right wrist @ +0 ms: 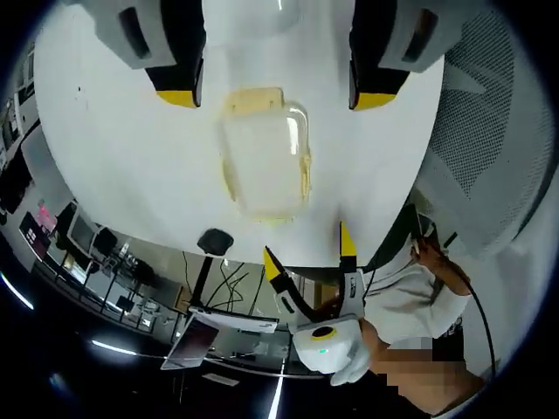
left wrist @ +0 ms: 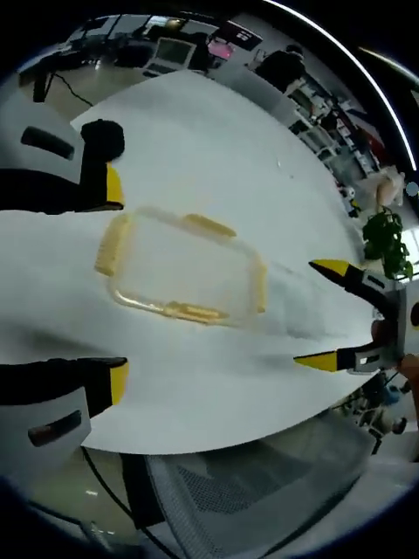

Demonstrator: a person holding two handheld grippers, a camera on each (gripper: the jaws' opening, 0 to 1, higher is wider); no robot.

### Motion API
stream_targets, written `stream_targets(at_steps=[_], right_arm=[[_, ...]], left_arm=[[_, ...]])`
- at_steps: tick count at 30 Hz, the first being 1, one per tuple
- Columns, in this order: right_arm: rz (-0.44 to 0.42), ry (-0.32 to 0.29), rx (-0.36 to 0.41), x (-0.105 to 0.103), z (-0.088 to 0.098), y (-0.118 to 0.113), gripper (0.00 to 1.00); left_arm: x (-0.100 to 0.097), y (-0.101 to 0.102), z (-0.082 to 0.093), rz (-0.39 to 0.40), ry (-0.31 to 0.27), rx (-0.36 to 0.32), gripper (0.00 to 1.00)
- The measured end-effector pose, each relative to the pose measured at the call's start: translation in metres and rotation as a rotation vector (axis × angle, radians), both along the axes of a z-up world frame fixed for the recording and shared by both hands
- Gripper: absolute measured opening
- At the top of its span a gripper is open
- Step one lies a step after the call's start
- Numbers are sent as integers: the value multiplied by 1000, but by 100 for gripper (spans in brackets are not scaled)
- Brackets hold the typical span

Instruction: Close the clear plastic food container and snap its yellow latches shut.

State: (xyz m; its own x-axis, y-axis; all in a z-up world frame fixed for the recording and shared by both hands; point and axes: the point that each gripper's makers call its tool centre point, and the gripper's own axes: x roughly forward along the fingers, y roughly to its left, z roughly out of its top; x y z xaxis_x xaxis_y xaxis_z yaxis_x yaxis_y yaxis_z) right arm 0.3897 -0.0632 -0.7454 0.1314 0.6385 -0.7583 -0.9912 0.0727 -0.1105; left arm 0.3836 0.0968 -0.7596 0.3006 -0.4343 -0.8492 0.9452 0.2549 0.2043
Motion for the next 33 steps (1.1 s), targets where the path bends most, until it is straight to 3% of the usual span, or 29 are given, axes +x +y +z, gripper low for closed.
stream_targets(at_steps=[11,16,18,33], right_arm=[[50,11,-59,8,-14,9,65],[59,23,-100,13,-25,10,65],[66,37,-99,13,-26,11,66],[108,34,-165,20,-45,11,62]], left_arm=[[17,6,-5,-15,15,28,63],[26,14,-13,-21,18,80,62],[25,15,-16,-64,16,111,62],[35,18,-34,-104,47,164,61]])
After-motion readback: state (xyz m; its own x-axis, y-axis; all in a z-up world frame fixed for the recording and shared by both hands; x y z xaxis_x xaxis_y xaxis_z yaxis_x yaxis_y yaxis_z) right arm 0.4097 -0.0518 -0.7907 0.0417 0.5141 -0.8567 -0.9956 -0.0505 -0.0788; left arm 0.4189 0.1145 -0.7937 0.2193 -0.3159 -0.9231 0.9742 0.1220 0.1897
